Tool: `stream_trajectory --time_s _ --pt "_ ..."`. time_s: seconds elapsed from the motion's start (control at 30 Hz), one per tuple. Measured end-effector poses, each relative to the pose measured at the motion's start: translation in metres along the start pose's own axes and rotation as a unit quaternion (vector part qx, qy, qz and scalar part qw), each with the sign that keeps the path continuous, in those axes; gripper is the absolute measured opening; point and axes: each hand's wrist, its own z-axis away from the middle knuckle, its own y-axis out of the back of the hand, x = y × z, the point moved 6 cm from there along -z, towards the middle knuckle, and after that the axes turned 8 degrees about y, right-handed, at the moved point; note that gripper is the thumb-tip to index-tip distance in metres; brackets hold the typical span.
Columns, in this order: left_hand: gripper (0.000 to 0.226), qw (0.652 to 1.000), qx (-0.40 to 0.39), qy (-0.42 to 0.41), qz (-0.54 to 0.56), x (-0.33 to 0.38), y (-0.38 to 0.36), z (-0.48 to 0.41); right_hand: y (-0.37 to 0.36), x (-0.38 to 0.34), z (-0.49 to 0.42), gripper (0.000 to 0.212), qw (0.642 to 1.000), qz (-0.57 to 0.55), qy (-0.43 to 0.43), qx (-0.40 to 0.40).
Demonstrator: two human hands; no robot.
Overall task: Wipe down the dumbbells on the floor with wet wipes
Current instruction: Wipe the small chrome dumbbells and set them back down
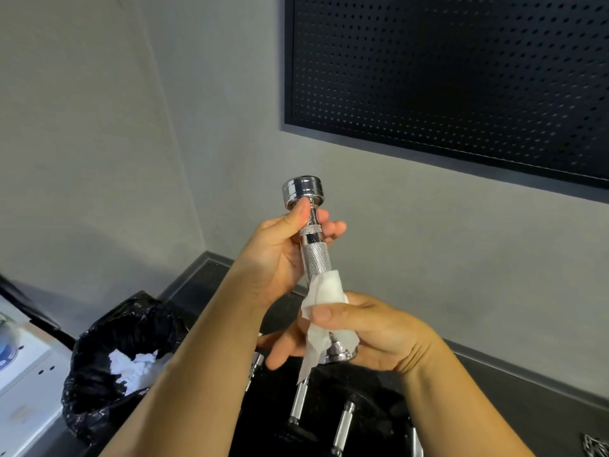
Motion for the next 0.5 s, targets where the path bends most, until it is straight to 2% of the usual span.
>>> stream_trajectory --time_s 0.07,0.1,0.17,0.27,0.37,0.4,0.43,0.5 --pt "0.028 0.999 0.005 -0.009 -0.044 0.004 -0.003 0.002 -0.001 0.001 0.000 0.021 1.000 0.003 -0.003 0.015" --pt "0.026 0.993 0.033 -0.017 -0.108 0.008 -0.003 0.003 0.003 0.000 0.001 0.022 0.999 0.018 -0.012 0.043" --pt "0.017 0.960 0.123 -0.055 -0.245 0.013 0.002 0.002 0.017 0.001 0.004 0.023 0.985 0.102 -0.049 0.129" --pt "0.028 0.905 0.262 -0.126 -0.310 0.012 0.010 0.006 0.032 0.001 0.007 0.027 0.932 0.258 -0.108 0.231" --pt "0.041 0.854 0.336 -0.151 -0.367 0.009 0.016 0.009 0.034 0.003 0.007 0.023 0.873 0.358 -0.156 0.294" --pt "0.040 0.858 0.335 -0.147 -0.361 0.009 0.019 0.008 0.034 0.003 0.007 0.022 0.862 0.375 -0.161 0.302" --pt "0.035 0.876 0.323 -0.136 -0.331 0.010 0.021 0.006 0.034 0.002 0.006 0.021 0.861 0.376 -0.162 0.301" --pt "0.021 0.931 0.263 -0.067 -0.245 0.006 0.024 -0.001 0.033 0.000 0.003 0.017 0.898 0.324 -0.147 0.259"
